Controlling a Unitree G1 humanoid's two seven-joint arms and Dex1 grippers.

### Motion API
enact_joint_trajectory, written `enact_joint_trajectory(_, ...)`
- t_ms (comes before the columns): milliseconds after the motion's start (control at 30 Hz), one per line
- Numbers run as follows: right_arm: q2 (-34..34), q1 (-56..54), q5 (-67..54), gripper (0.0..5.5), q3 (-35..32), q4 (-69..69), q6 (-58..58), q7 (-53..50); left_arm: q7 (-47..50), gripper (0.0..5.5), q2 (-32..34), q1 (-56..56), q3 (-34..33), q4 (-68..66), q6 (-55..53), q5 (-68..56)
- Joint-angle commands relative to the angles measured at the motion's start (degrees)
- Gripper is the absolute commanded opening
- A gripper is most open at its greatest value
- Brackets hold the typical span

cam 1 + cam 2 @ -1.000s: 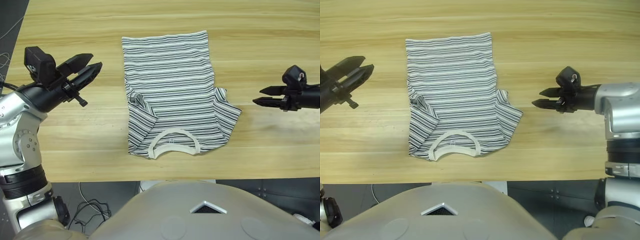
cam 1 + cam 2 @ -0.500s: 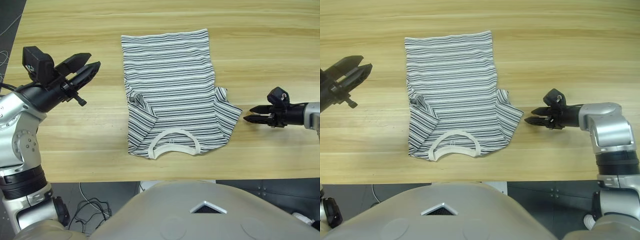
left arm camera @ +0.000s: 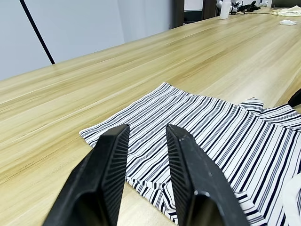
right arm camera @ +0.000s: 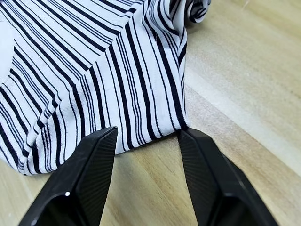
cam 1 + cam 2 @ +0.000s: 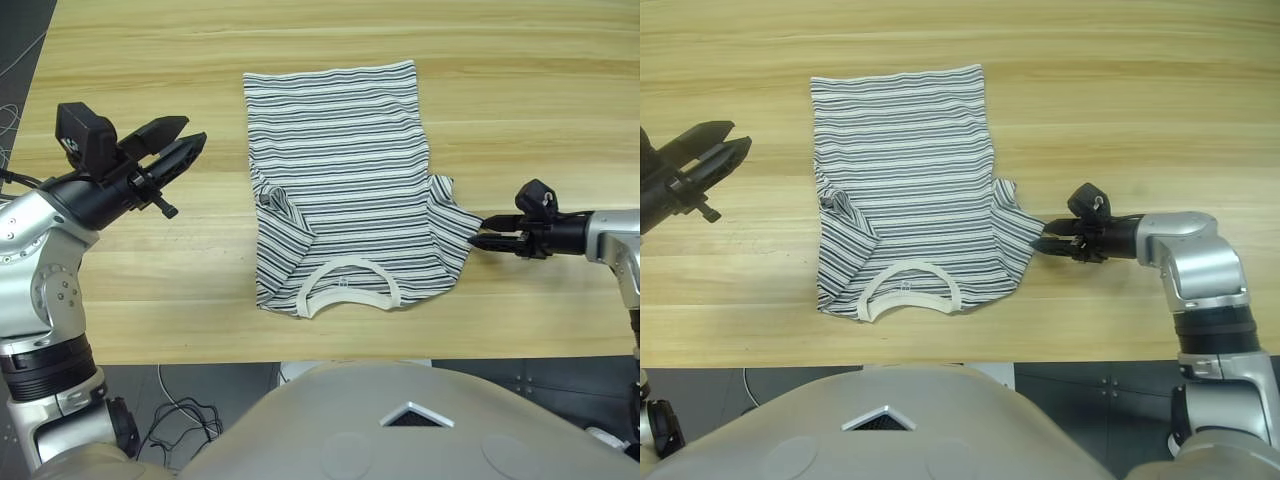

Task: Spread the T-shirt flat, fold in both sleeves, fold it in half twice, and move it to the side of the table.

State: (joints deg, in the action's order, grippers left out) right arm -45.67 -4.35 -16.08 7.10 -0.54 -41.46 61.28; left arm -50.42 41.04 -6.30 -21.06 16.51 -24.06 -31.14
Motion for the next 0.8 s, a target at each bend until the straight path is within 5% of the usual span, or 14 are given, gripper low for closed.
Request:
enact_joint_trajectory(33,1.4,0.6,0.3,2.37,1.3,1.8,-1.6,-1.8,0.5,1.46,0.0,-0.6,0.1,-0.2,0.9,0.6)
enact_joint_trajectory(233,2.6,0.7,-0.2,2.11,0.8,2.4,-1.8,-3.1,0.4,1.46,0.1,-0.4,0.7,-0.8,1.4,0.9)
enact_joint_trajectory(567,2.8,0.3,-2.6,0.12,0.5,-0.8,-4.3,-3.5,-0.2,1.46,0.4,-0.6,1.2,-1.7,2.7,1.5)
enact_joint_trajectory(800,1.4,0.8,-2.2,0.12,1.2,-6.5,-2.0,-2.6,-1.0,1.46,0.6,-1.1,1.6,-1.3,2.7,1.5)
